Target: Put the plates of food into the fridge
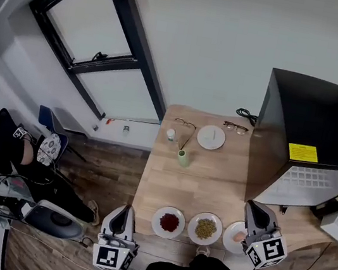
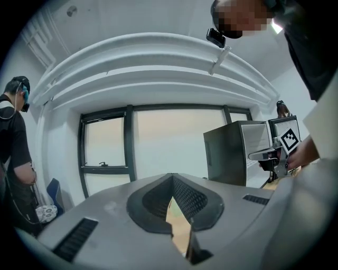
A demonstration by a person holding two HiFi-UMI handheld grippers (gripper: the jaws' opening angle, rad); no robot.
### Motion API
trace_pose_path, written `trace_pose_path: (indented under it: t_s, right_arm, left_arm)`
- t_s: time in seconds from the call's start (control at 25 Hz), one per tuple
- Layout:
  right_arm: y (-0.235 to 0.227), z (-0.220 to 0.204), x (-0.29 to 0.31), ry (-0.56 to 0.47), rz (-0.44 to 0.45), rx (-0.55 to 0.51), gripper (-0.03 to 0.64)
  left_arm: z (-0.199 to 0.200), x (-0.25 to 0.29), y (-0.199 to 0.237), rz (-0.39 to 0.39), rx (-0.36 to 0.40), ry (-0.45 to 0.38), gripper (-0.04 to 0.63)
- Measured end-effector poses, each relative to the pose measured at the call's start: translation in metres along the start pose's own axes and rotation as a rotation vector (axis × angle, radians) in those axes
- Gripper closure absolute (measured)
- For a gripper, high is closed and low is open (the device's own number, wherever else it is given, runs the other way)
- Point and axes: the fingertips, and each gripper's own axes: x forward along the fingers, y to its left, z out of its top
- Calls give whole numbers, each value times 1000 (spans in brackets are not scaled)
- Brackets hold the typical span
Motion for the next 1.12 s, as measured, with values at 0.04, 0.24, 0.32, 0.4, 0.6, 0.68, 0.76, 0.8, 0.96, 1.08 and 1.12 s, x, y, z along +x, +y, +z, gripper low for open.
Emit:
trace_pose_path:
  t_s: [0.04, 0.24, 0.32, 0.4, 0.6, 0.68, 0.76, 0.8, 0.96, 1.08, 1.12]
  right_arm:
    - [-4, -2, 2, 2, -11, 6, 597]
    - [-19, -5, -6, -6, -95, 49, 597]
    - [-24, -3, -10, -7, -114, 55, 597]
    - [-28, -2, -15, -14, -148, 71, 597]
    - [-37, -8, -47, -16, -315, 101, 597]
    - [-39, -17, -64, 7, -382, 124, 597]
    - [-39, -26, -80, 31, -446, 148, 597]
    - [-38, -31, -87, 40, -472, 153, 597]
    - [-34, -51, -113, 73, -586, 177, 597]
    - [-26, -65, -130, 89, -649, 216, 597]
    - [-22, -71, -133, 93, -656, 223, 597]
  left_arm:
    - [0, 9, -4, -13, -3, 7, 592]
    - [-6, 49, -27, -135, 31, 33, 592]
    - [-12, 62, -32, -159, 47, 47, 592]
    - [-15, 75, -44, -202, 59, 49, 592]
    - [-5, 109, -85, -402, 85, -10, 592]
    - [-5, 108, -89, -450, 91, -13, 592]
    - [-8, 106, -88, -488, 100, -10, 592]
    - [-11, 107, -87, -504, 104, -8, 592]
    - [-31, 109, -93, -564, 80, 14, 592]
    - [-41, 109, -105, -611, 57, 21, 592]
    - [-43, 110, -110, -624, 54, 22, 592]
